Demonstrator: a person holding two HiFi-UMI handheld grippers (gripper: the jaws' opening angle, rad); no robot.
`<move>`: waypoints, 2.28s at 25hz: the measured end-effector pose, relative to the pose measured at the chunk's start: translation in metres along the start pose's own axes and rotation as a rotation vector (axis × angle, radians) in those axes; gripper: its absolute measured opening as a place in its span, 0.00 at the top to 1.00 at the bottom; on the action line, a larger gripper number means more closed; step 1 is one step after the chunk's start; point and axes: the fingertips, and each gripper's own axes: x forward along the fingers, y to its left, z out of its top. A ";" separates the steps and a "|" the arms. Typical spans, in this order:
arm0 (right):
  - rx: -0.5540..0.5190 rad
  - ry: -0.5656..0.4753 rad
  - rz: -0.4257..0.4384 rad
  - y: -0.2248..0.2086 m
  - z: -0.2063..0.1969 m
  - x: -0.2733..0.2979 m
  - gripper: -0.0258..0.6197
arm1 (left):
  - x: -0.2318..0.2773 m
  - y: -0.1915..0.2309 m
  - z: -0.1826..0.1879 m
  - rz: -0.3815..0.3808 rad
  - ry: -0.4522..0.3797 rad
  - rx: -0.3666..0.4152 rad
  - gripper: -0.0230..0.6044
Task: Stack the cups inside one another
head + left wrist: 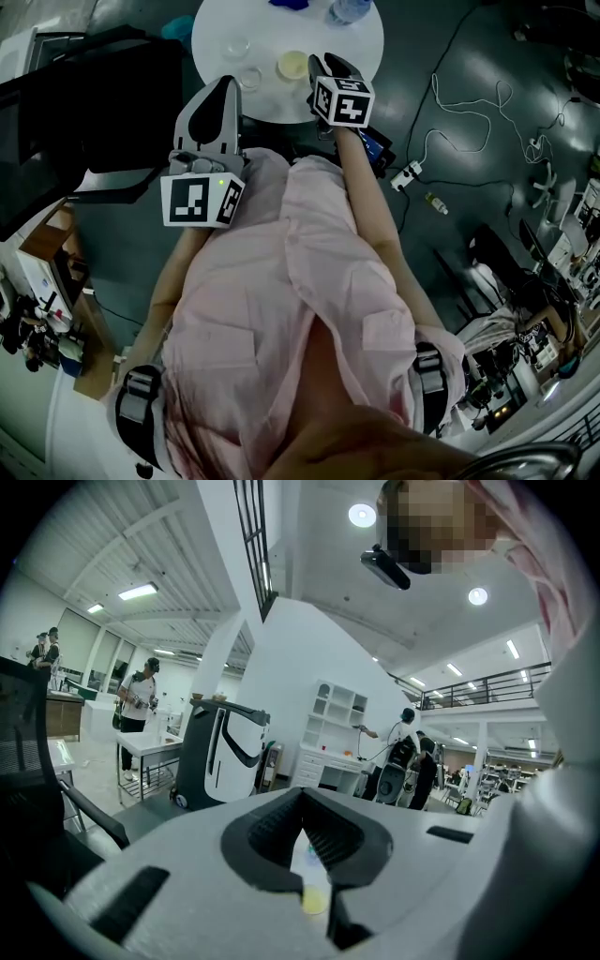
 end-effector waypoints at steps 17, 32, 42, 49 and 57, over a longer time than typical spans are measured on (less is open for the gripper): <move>0.020 0.166 -0.015 0.000 -0.042 0.048 0.81 | 0.001 0.013 0.002 0.030 0.017 -0.007 0.94; 0.018 0.176 -0.022 -0.001 -0.054 0.055 0.90 | 0.007 0.014 -0.002 0.021 0.034 -0.018 0.94; 0.015 0.063 -0.013 0.000 -0.018 0.040 0.90 | 0.007 0.014 -0.002 0.019 0.033 -0.019 0.94; 0.000 -0.021 -0.007 0.001 0.007 0.027 0.90 | 0.006 0.011 0.000 0.013 0.026 -0.009 0.94; -0.010 -0.125 0.004 0.003 0.037 0.004 0.90 | 0.002 0.010 0.002 0.018 0.013 0.001 0.94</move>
